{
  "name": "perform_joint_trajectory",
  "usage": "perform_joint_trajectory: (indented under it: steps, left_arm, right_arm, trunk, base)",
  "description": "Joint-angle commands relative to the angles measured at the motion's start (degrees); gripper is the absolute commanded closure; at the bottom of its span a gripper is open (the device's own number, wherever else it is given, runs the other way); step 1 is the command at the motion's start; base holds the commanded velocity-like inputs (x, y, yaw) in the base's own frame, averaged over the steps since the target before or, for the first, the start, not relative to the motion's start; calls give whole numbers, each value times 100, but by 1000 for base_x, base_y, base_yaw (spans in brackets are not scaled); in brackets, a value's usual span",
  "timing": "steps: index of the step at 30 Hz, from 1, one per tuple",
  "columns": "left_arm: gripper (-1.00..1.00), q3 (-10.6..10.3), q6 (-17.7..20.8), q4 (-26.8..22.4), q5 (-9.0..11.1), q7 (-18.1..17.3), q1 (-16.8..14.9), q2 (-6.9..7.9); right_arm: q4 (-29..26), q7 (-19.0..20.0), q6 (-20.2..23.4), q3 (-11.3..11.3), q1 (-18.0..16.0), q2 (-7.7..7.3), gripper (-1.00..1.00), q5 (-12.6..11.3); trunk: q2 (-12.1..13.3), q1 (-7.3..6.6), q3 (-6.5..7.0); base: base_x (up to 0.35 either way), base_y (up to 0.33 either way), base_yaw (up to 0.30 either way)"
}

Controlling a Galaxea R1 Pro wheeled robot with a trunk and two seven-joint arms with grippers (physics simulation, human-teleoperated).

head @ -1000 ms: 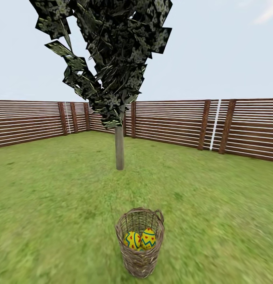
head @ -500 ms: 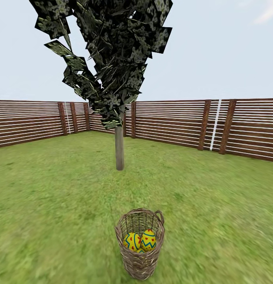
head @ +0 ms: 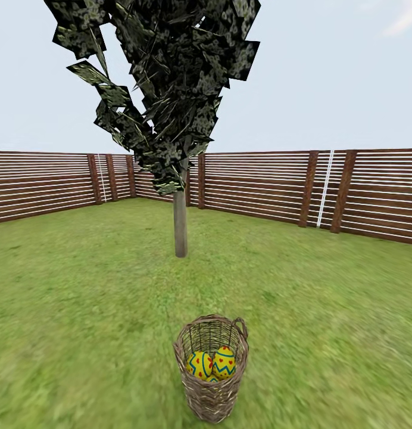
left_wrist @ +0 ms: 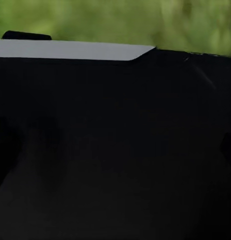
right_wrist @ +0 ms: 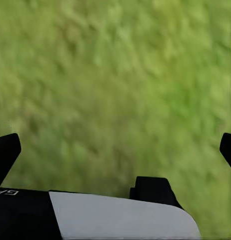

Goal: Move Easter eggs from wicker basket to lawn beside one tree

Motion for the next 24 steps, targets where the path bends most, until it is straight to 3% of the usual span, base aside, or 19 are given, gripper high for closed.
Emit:
perform_joint_trajectory:
  steps: [1, 4, 15, 16, 18, 20, 24]
  left_arm:
    - [-100, 6, 35, -42, 60, 2, 3, -18]
    - [-100, 4, 131, -139, 57, 92, 3, -106]
    - [-100, 3, 485, -493, 68, 444, -3, -418]
    - [-100, -1, 2782, -5650, 67, 1252, -4, -481]
    - [-100, -4, 3115, -6230, 69, 1286, -5, -519]
    - [-100, -7, 3283, -6605, 71, 1299, -5, -537]
    - [-100, -20, 3563, -7622, 70, 1321, -5, -621]
  right_arm:
    - [12, 0, -19, -2, -5, -2, -100, 16]
    - [-31, -14, -8, -19, -9, -37, -100, 10]
    - [-385, -52, 324, -53, -35, -391, -100, 12]
    - [-3792, -54, 3972, -103, -40, -543, -100, 9]
    - [-4593, -55, 4789, -241, -50, -589, -100, 7]
    - [-5101, -48, 5195, -329, -58, -602, -100, 3]
    - [-6623, -25, 6147, -443, -70, -596, -100, -13]
  trunk:
    - [-2, 0, -5]
    - [-2, 0, -5]
    - [-2, 0, -5]
    - [-2, 0, -5]
    - [-2, 0, -5]
    - [-2, 0, -5]
    - [-2, 0, -5]
  base:
    - [0, 0, 0]
    - [0, 0, 0]
    - [0, 0, 0]
    - [0, 0, 0]
    - [0, 0, 0]
    - [0, 0, 0]
    - [0, 0, 0]
